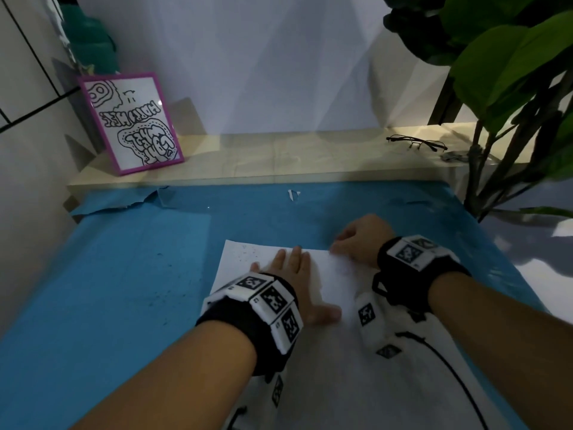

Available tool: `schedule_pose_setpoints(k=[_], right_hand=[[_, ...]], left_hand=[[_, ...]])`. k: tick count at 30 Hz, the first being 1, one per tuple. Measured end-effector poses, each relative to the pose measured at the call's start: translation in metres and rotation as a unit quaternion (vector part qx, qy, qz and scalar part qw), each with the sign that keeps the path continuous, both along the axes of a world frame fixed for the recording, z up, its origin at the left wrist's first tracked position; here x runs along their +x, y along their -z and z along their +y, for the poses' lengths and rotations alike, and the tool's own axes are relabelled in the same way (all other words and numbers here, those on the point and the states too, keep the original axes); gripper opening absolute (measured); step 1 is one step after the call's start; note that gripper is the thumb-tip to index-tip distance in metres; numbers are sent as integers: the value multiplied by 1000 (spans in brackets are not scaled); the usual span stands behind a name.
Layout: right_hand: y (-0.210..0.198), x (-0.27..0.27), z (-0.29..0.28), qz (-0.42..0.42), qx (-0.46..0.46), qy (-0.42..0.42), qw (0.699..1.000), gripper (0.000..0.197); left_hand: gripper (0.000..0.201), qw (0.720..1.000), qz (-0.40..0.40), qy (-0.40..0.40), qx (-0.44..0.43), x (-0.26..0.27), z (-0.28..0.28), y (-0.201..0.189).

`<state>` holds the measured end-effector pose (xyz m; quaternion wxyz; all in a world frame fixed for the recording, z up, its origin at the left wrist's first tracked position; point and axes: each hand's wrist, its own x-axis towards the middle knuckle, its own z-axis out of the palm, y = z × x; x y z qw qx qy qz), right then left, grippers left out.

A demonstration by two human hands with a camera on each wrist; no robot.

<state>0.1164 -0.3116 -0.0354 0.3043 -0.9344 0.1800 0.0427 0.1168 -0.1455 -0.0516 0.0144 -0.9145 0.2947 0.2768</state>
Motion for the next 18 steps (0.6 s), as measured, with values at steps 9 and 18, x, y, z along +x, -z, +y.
schedule_pose_setpoints(k=[9, 18], right_hand=[[-9, 6, 0, 48, -55, -43, 996, 20], [-13, -5, -4, 49, -67, -48, 995, 17]], left_hand=[[113, 1000, -3, 4, 2, 1, -2, 1], [113, 1000, -4, 4, 2, 2, -3, 3]])
